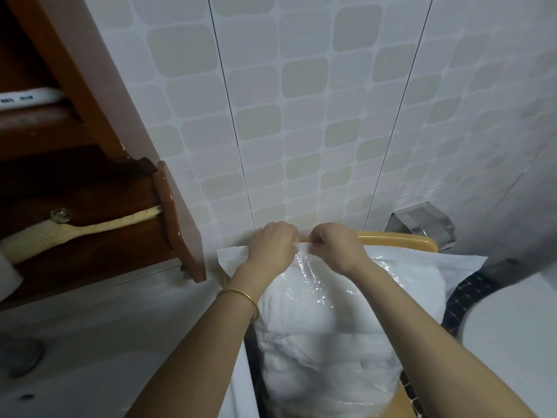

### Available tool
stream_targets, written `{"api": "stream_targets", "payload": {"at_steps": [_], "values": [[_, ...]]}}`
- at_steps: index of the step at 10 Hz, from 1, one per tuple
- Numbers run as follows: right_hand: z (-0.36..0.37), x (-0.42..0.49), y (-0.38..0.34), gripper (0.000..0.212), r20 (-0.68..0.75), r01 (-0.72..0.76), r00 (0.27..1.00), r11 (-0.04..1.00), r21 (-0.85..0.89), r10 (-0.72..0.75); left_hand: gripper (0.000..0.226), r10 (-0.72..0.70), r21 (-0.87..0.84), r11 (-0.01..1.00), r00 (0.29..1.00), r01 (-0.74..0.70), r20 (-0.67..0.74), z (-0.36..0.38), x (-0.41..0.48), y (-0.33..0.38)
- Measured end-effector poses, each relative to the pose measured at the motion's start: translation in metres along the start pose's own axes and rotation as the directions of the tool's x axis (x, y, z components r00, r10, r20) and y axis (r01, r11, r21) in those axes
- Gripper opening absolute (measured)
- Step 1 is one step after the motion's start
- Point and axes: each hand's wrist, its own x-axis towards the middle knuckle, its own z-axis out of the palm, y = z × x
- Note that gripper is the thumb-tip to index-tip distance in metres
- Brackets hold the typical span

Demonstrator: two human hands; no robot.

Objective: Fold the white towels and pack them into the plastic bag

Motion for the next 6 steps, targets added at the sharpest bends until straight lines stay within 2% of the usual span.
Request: {"api": "stream_targets", "payload": {"at_steps": [2, 4, 5, 6], "values": [[0.008, -0.003, 0.0, 0.016, -0.075, 0.035, 0.996, 0.992, -0.124, -0.044, 0.014, 0.032, 0.208, 0.978, 0.999, -0.027, -0.019, 0.007, -0.001, 0.003], [0.011, -0.005, -0.001, 0.016, -0.072, 0.03, 0.996, 0.98, -0.195, -0.045, 0.013, 0.037, 0.274, 0.962, 0.998, -0.021, -0.054, 0.009, -0.003, 0.006], [0.005, -0.01, -0.001, 0.013, -0.039, 0.04, 0.998, 0.99, -0.134, -0.045, 0.016, 0.016, 0.225, 0.974, 0.998, -0.003, -0.056, 0.007, -0.004, 0.005], [-0.015, -0.023, 0.006, 0.032, -0.085, 0.048, 0.995, 0.997, 0.052, -0.044, 0.024, -0.003, 0.076, 0.997, 0.992, 0.013, -0.124, 0.003, -0.008, 0.004]]}}
